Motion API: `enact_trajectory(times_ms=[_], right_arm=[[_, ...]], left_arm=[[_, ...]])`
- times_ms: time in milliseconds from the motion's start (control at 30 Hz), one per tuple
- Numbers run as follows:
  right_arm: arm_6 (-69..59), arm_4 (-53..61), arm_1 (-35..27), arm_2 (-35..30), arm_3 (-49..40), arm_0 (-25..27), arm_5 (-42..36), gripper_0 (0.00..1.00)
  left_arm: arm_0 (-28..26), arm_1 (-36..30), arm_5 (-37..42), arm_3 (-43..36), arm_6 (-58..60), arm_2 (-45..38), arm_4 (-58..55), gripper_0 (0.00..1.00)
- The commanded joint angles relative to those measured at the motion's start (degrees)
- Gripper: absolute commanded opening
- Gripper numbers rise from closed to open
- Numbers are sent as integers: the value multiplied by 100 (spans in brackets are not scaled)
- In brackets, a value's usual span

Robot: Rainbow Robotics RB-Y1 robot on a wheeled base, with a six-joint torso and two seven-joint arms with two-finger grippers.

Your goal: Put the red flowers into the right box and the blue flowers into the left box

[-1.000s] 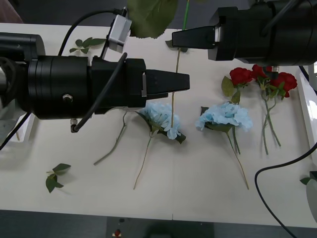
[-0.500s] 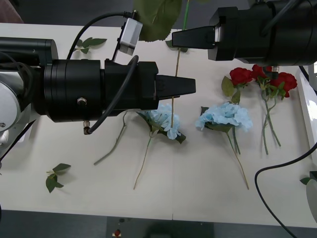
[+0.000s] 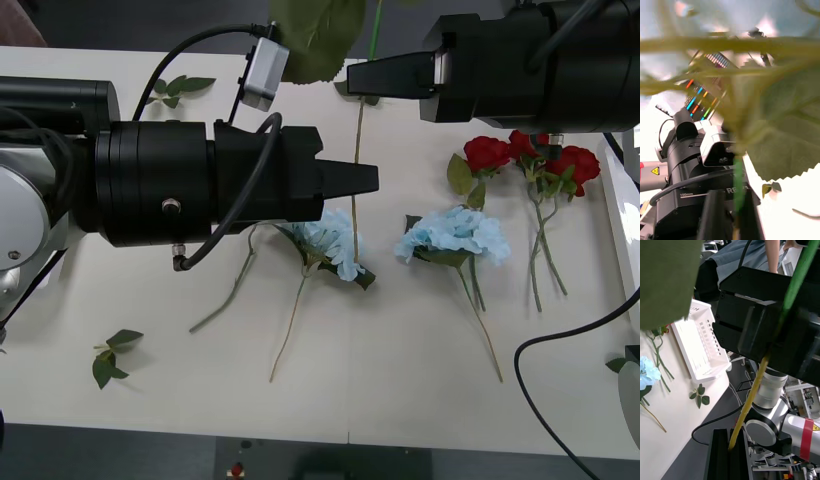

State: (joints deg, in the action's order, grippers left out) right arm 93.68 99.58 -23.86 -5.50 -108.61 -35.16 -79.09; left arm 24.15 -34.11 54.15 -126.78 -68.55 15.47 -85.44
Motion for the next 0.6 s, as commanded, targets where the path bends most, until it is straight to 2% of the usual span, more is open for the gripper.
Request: enact_trajectory(times_ms=[33,67,367,600], right_arm=[[142,9,144,31,-125,-219,34,91],[142,9,144,31,-125,-219,34,100],[142,9,144,31,-125,-219,34,100],[142,9,144,31,-125,-219,34,100]], left_arm=[[186,115,-45,-66,-176,70,106,0],[186,115,-45,-66,-176,70,115,0],[186,27,-36,-75,-193,8,159,0],[177,-500,34,-66,-149,-537,-210,0]])
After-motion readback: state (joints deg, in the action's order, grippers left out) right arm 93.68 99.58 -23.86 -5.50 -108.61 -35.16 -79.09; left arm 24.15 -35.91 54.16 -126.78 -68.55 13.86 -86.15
